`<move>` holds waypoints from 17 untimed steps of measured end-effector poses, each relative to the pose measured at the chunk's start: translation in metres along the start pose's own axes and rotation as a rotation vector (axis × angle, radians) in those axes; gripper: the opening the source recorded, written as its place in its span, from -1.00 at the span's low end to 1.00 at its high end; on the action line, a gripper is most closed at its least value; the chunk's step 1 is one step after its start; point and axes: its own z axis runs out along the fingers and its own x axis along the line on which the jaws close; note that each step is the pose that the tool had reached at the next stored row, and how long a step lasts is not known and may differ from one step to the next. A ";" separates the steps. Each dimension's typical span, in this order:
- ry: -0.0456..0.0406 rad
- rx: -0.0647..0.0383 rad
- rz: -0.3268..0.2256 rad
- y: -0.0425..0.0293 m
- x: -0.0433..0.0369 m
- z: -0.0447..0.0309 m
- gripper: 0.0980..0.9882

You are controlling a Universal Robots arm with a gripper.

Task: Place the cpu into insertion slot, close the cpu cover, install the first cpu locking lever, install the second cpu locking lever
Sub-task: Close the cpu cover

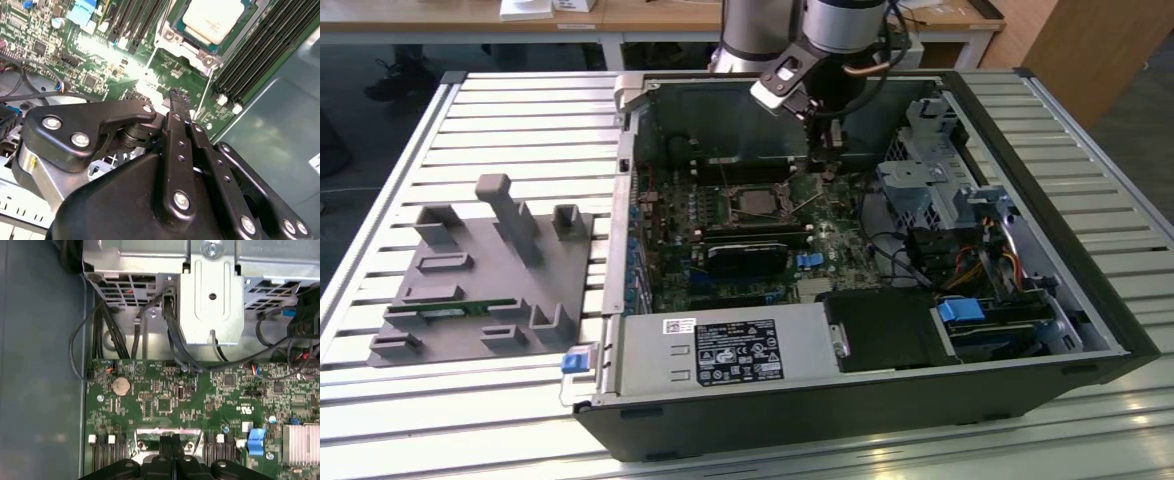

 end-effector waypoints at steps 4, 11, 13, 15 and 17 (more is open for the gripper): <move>0.0002 0.001 0.000 0.0064 0.0002 0.0008 -0.98; 0.0001 0.002 0.000 0.0153 0.0012 0.0030 -0.98; 0.0001 0.002 0.000 0.0170 0.0012 0.0035 -0.98; 0.0003 0.002 -0.001 0.0196 0.0015 0.0041 -0.98; 0.0001 0.003 -0.001 0.0218 0.0018 0.0046 -0.98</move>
